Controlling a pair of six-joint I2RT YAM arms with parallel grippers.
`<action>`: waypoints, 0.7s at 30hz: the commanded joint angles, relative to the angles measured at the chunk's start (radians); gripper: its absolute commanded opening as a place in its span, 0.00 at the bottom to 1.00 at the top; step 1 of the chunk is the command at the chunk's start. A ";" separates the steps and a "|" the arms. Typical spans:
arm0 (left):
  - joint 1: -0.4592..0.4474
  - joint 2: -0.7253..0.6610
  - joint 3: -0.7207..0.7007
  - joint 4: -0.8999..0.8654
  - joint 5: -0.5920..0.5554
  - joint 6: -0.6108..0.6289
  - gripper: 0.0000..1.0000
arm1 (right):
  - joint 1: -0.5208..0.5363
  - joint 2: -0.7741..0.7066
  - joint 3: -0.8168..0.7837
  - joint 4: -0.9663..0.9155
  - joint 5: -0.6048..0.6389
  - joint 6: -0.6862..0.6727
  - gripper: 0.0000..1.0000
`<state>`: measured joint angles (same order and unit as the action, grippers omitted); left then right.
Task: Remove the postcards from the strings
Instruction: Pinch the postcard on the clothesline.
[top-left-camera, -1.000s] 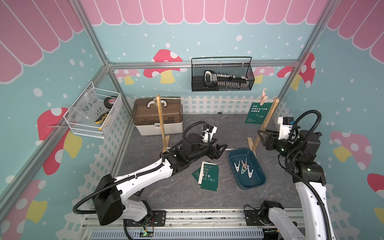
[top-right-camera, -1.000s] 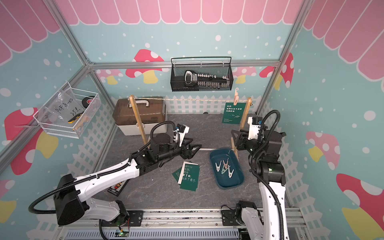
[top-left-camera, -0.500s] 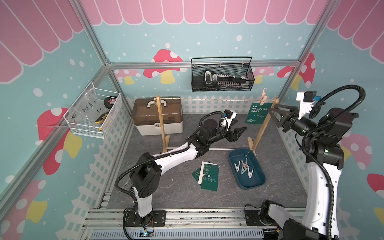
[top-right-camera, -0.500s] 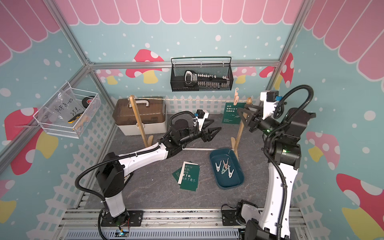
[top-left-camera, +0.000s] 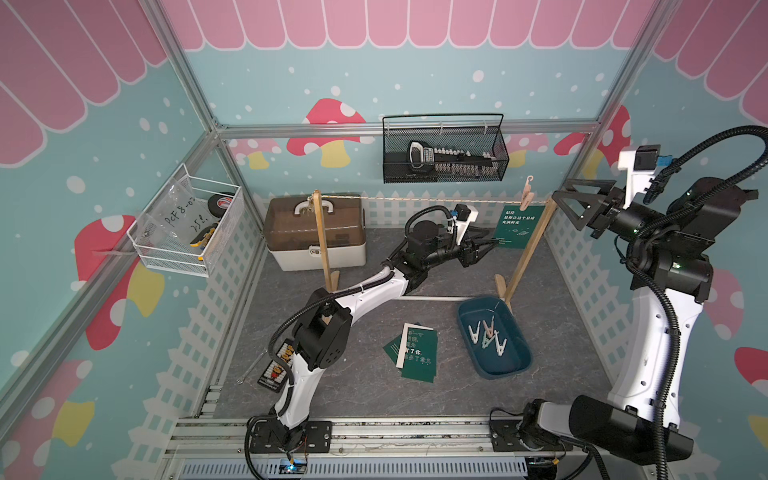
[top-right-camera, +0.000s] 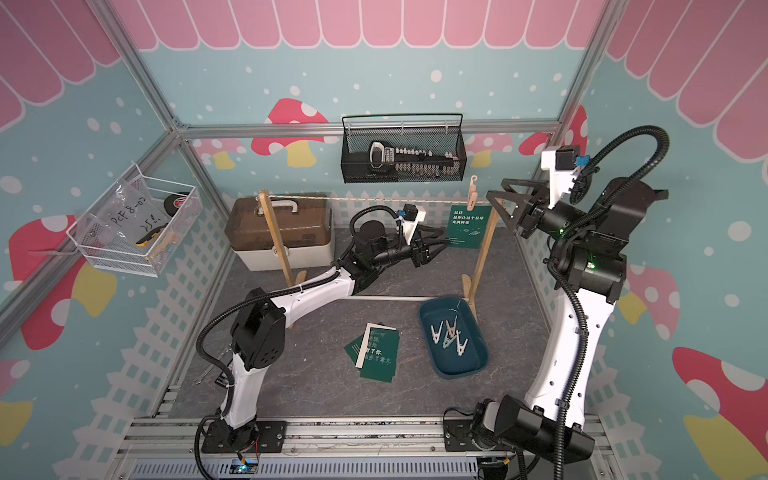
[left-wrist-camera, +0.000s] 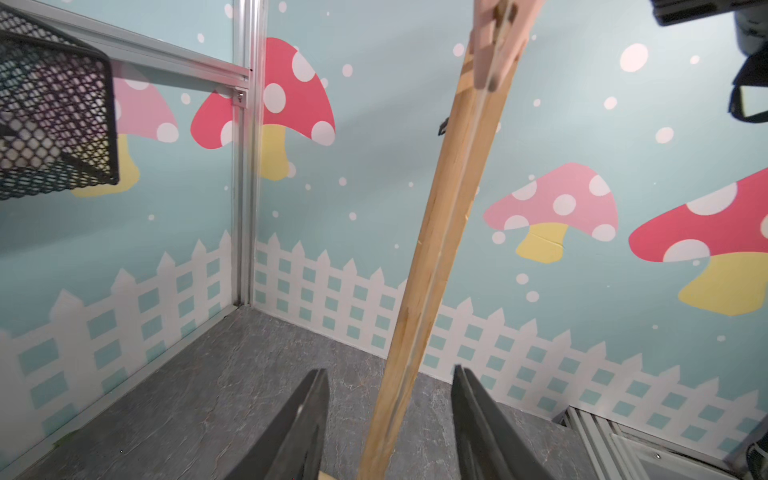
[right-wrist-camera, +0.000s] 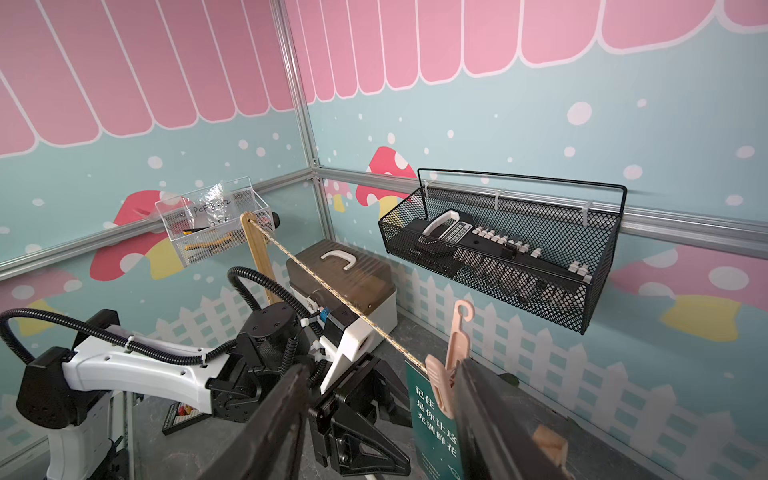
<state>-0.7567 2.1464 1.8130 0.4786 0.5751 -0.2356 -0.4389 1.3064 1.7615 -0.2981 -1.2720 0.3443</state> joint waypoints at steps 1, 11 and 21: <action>0.000 0.035 0.057 -0.034 0.074 0.009 0.49 | -0.005 0.024 0.015 0.007 -0.041 -0.029 0.56; 0.003 0.117 0.172 -0.074 0.146 -0.046 0.34 | -0.006 0.051 0.023 0.016 -0.069 -0.056 0.56; 0.003 0.115 0.118 0.037 0.191 -0.123 0.08 | -0.004 0.060 0.021 0.020 -0.099 -0.055 0.56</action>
<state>-0.7555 2.2593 1.9499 0.4553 0.7296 -0.3210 -0.4389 1.3678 1.7649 -0.2905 -1.3392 0.3172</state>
